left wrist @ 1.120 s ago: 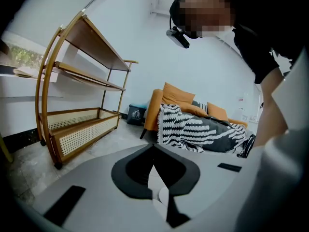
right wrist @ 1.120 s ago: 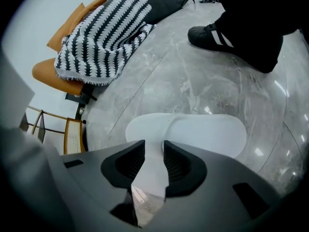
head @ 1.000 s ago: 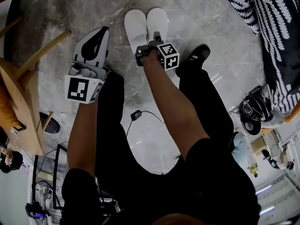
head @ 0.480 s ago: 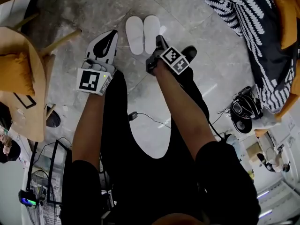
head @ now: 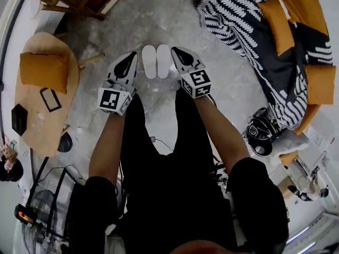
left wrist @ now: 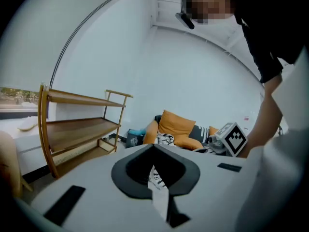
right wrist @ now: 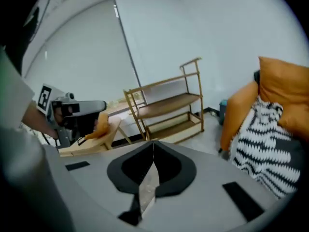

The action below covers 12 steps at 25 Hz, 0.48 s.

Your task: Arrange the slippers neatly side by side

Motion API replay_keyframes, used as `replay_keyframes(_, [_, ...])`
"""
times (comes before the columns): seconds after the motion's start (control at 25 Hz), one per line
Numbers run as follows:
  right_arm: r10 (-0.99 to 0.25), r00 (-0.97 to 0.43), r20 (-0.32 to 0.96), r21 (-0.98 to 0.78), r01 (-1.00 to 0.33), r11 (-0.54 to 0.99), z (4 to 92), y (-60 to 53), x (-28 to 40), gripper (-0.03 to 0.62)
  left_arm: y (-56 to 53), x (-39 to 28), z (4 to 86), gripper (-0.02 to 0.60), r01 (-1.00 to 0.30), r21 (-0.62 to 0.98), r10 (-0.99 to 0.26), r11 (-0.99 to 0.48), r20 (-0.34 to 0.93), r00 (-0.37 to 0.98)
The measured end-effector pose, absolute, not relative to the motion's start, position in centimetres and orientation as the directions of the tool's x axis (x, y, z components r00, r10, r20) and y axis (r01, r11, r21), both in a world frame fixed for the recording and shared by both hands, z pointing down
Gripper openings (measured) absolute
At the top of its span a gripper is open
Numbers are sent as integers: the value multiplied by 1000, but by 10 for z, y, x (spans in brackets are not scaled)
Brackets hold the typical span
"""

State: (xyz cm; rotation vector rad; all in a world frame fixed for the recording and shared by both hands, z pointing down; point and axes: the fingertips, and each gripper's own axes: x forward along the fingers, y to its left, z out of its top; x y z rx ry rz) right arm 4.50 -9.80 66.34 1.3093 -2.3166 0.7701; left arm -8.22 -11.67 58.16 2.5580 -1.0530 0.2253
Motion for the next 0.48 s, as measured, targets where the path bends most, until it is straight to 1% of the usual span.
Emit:
replay_keyframes(0.12, [-689,-553,469,-217,-828,517,576,-105,43,32,-122,-77,526,14,-715,261,-669,-649,253,699])
replay_keyframes(0.32, [-758,-593,273,-163,-805,571,417,-117,46,32,-125,-73,417,14,-699,231,-680,-677,166,714])
replay_keyframes(0.48, [-763,-641,83,-132,-766,629,299,-122,46,32,-126,-76,350,14,-679,177,-665,-713,137,734])
